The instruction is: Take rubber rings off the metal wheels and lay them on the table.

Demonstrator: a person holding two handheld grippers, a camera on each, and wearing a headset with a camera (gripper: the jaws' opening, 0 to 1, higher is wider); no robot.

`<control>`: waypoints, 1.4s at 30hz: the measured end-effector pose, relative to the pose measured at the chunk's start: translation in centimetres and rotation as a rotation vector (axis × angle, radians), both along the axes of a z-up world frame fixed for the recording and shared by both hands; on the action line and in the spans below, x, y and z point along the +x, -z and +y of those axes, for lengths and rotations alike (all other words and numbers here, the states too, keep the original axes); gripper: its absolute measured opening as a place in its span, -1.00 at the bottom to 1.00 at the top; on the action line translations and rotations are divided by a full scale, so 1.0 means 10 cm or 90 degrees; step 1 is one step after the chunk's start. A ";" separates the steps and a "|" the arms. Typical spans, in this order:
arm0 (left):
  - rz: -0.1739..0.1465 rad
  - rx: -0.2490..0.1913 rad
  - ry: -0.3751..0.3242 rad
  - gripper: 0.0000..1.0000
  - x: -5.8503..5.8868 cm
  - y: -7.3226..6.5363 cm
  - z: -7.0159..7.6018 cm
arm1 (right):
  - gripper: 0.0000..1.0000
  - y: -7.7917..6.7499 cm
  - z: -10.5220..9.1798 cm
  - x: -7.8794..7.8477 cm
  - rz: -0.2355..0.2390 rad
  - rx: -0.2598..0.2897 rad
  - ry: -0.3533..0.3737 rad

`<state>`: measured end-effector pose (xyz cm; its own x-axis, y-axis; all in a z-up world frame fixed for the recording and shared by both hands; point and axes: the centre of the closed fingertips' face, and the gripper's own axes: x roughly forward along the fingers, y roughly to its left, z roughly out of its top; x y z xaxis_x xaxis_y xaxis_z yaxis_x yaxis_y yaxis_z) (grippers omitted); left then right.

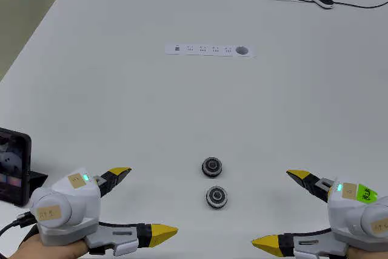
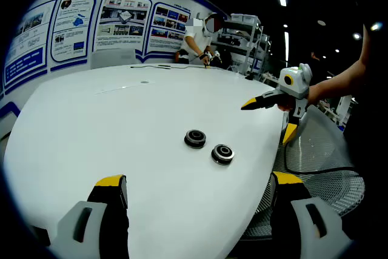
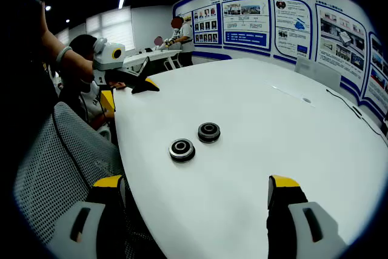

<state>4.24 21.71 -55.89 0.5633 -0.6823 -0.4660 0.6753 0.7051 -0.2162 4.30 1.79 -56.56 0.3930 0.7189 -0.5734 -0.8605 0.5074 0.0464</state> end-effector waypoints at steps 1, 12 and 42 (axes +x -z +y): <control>-0.001 0.000 0.001 1.00 0.00 0.00 0.00 | 0.99 0.00 0.01 -0.01 0.001 0.000 0.000; 0.001 0.001 -0.001 1.00 -0.02 -0.01 0.02 | 0.99 0.01 0.00 -0.03 0.003 -0.004 0.002; 0.005 0.007 0.008 0.70 -0.04 0.05 -0.04 | 0.98 0.06 0.21 -0.08 0.030 0.011 0.000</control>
